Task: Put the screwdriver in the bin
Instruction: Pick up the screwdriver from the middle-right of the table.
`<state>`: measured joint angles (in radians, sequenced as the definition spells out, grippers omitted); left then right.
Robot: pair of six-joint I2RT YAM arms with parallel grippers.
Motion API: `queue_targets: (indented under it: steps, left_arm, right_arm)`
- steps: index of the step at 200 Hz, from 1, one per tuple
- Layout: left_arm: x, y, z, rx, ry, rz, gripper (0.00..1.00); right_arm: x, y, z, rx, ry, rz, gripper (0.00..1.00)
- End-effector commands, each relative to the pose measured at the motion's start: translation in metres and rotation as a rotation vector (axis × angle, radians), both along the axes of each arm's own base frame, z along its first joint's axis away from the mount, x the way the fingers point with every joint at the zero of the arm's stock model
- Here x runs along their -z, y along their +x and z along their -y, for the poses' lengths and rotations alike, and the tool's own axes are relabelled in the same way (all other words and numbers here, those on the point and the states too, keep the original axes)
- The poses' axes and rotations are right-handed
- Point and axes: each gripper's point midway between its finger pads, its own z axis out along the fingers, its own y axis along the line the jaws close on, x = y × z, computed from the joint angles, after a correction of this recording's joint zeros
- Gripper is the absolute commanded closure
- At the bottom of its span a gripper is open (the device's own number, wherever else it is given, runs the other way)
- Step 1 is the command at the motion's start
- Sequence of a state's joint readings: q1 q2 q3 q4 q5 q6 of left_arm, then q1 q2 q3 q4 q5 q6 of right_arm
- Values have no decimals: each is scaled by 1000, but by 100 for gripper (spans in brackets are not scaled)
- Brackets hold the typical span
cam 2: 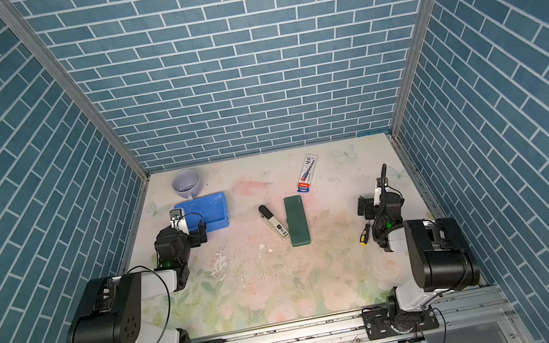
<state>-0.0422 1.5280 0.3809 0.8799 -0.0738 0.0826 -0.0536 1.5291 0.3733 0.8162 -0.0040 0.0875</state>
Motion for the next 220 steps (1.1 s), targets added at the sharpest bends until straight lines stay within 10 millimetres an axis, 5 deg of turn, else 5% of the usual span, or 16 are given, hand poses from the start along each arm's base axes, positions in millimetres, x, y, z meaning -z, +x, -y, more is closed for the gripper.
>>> queue_targets:
  steps: [1, 168, 220]
  left_arm:
    - [2, 1, -2, -6, -4, -6, 0]
    - [-1, -2, -8, -53, 8, 4, 0]
    - [-67, -25, -4, -110, 53, 79, 0]
  right_arm:
    - [-14, 12, 1, -15, -35, 44, 1]
    - [-15, 11, 0, -19, -31, 47, 1]
    - [-40, -6, -1, -19, -35, 112, 1]
